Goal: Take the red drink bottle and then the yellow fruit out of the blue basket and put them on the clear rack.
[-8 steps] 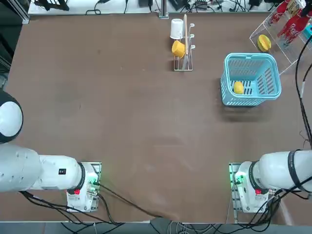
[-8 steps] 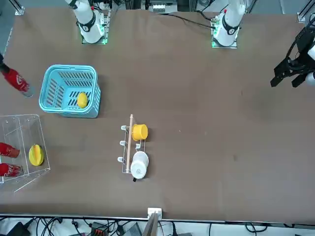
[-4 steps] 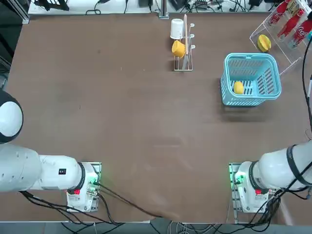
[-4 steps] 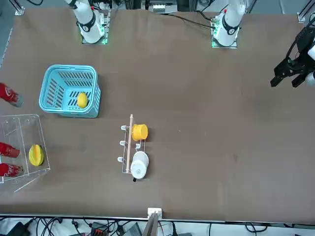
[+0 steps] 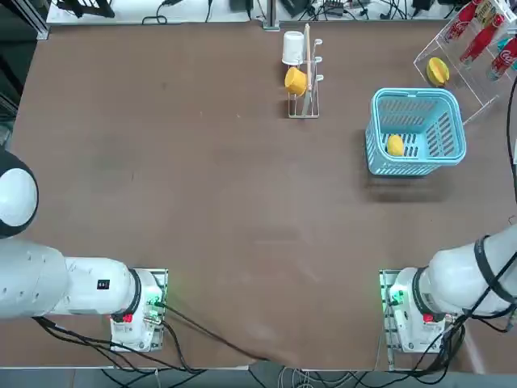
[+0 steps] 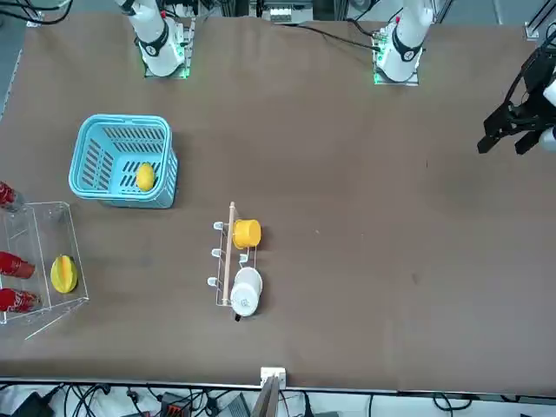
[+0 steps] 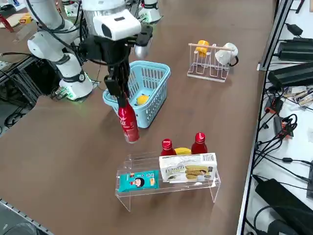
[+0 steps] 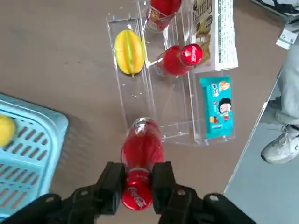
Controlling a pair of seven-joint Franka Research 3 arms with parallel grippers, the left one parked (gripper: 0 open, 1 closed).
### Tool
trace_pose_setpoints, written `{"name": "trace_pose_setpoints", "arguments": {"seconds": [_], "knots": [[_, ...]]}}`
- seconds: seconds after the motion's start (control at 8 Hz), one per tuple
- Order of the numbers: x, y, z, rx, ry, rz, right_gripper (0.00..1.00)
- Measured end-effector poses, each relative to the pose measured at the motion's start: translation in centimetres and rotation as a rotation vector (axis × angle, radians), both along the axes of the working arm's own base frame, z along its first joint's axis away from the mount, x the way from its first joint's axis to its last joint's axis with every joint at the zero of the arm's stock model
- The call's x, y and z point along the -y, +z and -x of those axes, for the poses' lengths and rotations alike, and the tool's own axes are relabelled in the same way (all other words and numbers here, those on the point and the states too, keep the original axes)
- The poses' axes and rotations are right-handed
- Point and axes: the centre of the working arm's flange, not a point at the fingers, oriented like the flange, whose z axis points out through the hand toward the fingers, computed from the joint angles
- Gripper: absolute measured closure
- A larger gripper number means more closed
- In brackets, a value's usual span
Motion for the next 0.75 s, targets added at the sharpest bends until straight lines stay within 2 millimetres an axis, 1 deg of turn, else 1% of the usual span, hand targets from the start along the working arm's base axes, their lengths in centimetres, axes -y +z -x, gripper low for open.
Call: {"name": "trace_pose_setpoints", "arguments": {"seconds": [0.25,0.38,0.62,0.75], "knots": [[2.5,-2.3,-0.4,-0.008,0.090,0.021,0.64],[3.4,-3.7,-0.8,0.001,0.110,0.014,0.64],[4.2,-6.3,-1.4,0.000,0.109,-0.026,0.64],[4.4,-7.2,-1.5,-0.010,0.108,-0.031,0.64]]}}
